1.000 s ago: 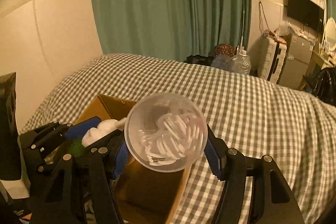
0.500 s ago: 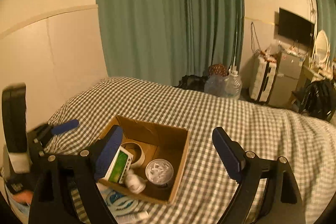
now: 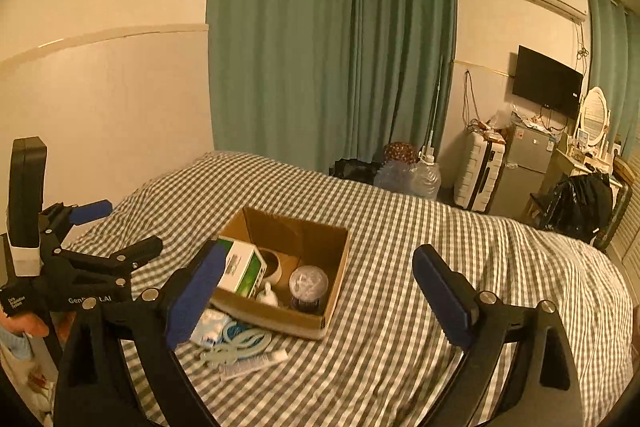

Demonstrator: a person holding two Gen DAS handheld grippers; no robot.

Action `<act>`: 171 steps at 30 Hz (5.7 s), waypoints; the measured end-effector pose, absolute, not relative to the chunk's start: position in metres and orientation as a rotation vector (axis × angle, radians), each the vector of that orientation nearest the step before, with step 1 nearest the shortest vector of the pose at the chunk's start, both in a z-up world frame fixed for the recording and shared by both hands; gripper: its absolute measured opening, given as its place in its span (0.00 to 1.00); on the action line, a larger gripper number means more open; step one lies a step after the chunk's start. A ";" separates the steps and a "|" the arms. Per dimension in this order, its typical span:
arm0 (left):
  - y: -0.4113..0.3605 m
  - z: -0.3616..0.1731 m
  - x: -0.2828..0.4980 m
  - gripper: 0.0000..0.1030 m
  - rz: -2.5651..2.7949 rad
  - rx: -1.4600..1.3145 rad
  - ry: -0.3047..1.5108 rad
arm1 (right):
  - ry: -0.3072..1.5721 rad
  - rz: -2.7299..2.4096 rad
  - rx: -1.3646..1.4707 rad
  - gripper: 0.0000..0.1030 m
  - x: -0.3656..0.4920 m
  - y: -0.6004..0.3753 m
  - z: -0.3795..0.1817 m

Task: Organize objects
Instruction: 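Grasp the floral tissue pack with the left gripper, then grasp the white toothpaste tube with the right gripper while the left gripper lifts the tissue pack, then lower the tissue pack and toothpaste tube into the cardboard box and release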

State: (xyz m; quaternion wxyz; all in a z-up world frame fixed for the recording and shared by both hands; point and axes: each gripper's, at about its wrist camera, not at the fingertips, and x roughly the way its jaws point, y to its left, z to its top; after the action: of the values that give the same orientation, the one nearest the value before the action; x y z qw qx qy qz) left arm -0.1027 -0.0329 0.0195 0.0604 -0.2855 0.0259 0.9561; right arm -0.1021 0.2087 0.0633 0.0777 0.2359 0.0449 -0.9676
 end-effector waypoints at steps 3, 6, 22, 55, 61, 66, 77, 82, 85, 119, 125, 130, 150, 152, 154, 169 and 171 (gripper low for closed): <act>-0.035 -0.006 -0.101 1.00 2.886 -0.897 0.056 | 0.130 -2.888 0.741 0.93 -0.101 0.208 0.043; -0.033 -0.038 -0.106 1.00 2.882 -0.944 0.036 | 0.116 -2.868 0.794 0.93 -0.105 0.206 0.014; -0.029 -0.181 -0.156 0.99 2.772 -1.350 -0.028 | 0.055 -2.806 1.038 0.93 -0.150 0.210 -0.136; -0.059 -0.148 -0.118 0.52 2.861 -1.162 -0.159 | 0.025 -2.622 1.480 0.90 -0.190 0.140 -0.214; -0.056 -0.151 -0.119 0.52 2.849 -1.164 -0.153 | 0.064 -2.593 1.494 0.64 -0.201 0.124 -0.221; -0.050 -0.150 -0.118 0.52 2.849 -1.165 -0.117 | 0.108 -2.592 1.477 0.40 -0.196 0.126 -0.215; -0.030 -0.140 -0.088 0.52 2.816 -1.230 -0.140 | 0.062 -2.546 1.415 0.18 -0.141 0.152 -0.192; -0.011 -0.121 -0.071 0.52 2.790 -1.223 -0.114 | 0.052 -2.583 1.348 0.17 -0.114 0.168 -0.163; 0.003 -0.102 -0.060 0.52 2.753 -1.196 -0.093 | 0.042 -2.613 1.296 0.17 -0.098 0.179 -0.145; 0.035 0.096 -0.214 0.52 2.660 -0.899 -0.111 | 0.028 -2.699 0.751 0.17 -0.185 0.214 0.102; 0.035 0.035 -0.270 0.52 2.648 -1.019 -0.120 | -0.008 -2.658 0.833 0.17 -0.248 0.206 0.072; 0.038 -0.020 -0.300 0.52 2.614 -1.101 -0.101 | -0.056 -2.617 0.951 0.17 -0.304 0.200 0.021; 0.033 -0.021 -0.289 0.90 2.688 -1.095 -0.056 | -0.212 -2.570 1.031 0.55 -0.333 0.216 -0.034; 0.030 -0.001 -0.278 0.91 2.711 -1.048 -0.069 | -0.198 -2.597 1.000 0.56 -0.320 0.217 -0.019; 0.028 0.019 -0.263 0.96 2.720 -0.996 -0.080 | -0.169 -2.633 0.971 0.61 -0.303 0.218 -0.003; 0.000 0.090 -0.124 1.00 2.839 -0.698 0.082 | 0.018 -2.915 0.783 1.00 -0.152 0.223 0.100; -0.004 0.084 -0.113 1.00 2.844 -0.704 0.089 | 0.044 -2.928 0.763 1.00 -0.134 0.220 0.101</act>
State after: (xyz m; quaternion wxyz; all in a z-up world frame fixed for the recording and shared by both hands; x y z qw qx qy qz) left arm -0.1125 -0.0040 0.0840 0.1050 -0.2389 0.0301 0.9649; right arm -0.1339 0.2196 0.1012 0.0577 0.2517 0.0146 -0.9660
